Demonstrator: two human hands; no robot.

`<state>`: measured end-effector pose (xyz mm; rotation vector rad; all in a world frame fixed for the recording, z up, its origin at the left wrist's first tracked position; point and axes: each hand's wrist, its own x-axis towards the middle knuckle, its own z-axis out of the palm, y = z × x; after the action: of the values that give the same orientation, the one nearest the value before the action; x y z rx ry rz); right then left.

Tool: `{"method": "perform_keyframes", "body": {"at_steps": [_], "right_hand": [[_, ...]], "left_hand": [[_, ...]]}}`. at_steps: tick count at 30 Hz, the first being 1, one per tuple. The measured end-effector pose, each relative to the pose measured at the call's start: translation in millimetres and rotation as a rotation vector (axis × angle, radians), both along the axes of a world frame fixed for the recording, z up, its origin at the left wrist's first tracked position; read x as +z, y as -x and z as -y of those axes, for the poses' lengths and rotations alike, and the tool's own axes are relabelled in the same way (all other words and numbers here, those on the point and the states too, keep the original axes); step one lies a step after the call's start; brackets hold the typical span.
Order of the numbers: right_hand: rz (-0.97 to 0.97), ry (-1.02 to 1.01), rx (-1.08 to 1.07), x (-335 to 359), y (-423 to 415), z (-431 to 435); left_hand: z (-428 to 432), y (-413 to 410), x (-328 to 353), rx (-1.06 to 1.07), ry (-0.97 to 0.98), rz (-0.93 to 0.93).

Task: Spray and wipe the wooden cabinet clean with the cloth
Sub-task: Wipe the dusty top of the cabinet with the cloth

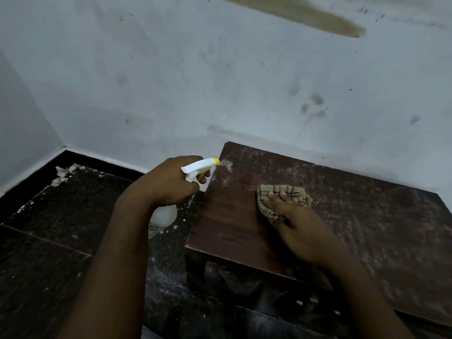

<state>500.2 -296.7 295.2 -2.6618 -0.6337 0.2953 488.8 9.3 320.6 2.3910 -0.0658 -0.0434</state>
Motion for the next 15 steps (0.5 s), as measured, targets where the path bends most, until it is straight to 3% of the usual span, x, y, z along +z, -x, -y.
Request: {"method": "perform_keyframes", "body": {"at_steps": [9, 15], "right_hand": [[-0.014, -0.114, -0.11, -11, -10, -11], [-0.035, -0.065, -0.177, -6, -51, -28]], "left_hand": [[14, -22, -19, -0.018, -0.009, 0.014], [1, -19, -25, -0.021, -0.028, -0.042]]}}
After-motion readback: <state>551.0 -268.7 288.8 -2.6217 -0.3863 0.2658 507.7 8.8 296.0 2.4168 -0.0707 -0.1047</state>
